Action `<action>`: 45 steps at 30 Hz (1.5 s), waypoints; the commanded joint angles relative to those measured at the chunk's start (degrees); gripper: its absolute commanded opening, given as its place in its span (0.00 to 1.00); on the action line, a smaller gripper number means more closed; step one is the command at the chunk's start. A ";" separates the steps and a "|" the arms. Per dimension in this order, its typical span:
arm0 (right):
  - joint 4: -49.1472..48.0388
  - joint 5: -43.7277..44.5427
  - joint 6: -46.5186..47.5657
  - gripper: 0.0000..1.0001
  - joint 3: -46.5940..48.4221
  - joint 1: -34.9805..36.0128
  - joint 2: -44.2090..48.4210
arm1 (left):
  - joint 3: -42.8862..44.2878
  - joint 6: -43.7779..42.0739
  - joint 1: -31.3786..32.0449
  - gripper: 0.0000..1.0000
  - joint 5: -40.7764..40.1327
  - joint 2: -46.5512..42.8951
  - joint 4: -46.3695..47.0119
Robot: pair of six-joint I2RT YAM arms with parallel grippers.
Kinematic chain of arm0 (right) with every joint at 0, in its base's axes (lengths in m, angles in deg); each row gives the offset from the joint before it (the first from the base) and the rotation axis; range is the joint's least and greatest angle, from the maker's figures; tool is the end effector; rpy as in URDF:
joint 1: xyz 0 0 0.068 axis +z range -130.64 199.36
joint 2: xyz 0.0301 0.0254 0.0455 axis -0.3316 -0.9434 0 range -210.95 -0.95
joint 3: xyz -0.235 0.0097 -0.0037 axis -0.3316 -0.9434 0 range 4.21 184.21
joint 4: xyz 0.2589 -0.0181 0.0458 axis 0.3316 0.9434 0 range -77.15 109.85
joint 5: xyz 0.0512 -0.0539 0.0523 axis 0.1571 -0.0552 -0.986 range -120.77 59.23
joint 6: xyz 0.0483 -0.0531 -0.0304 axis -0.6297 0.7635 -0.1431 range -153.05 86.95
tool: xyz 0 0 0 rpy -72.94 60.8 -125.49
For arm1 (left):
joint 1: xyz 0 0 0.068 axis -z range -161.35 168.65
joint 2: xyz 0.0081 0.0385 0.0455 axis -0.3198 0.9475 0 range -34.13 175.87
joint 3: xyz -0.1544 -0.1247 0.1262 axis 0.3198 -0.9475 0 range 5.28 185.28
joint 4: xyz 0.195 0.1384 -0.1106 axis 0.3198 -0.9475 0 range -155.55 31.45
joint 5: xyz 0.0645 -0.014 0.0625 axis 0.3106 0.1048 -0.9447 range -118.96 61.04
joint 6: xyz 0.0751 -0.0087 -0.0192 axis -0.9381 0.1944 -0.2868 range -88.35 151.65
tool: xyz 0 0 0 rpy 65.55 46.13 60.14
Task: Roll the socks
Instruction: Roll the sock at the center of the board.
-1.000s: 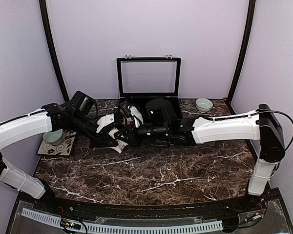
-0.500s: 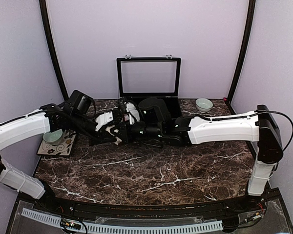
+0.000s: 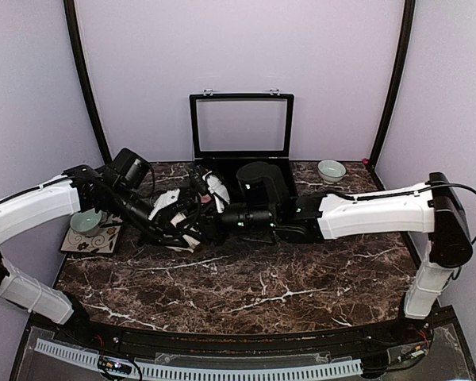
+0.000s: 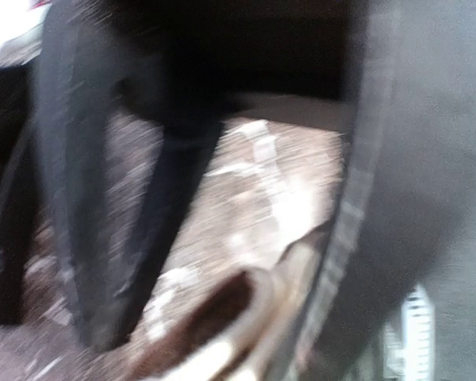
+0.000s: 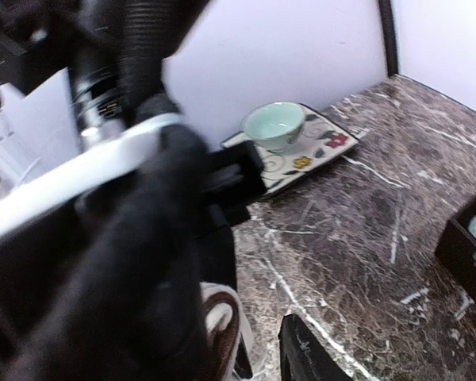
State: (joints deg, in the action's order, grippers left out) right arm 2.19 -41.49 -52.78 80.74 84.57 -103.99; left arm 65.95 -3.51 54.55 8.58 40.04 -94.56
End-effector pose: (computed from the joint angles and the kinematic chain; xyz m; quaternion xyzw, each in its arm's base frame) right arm 0.1786 0.4164 0.2379 -0.3590 0.7109 0.4602 0.3924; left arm 0.2154 -0.2060 0.2340 0.6068 0.6582 -0.3040 0.3257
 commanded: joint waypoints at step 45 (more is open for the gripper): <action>-12.19 12.85 -4.43 0.00 -2.25 2.55 0.50 | -0.62 2.99 -1.86 0.46 2.93 -2.19 3.20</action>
State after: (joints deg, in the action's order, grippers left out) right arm -3.67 -32.90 -53.72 75.89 86.41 -101.81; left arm 66.84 1.56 52.30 11.05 39.47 -91.83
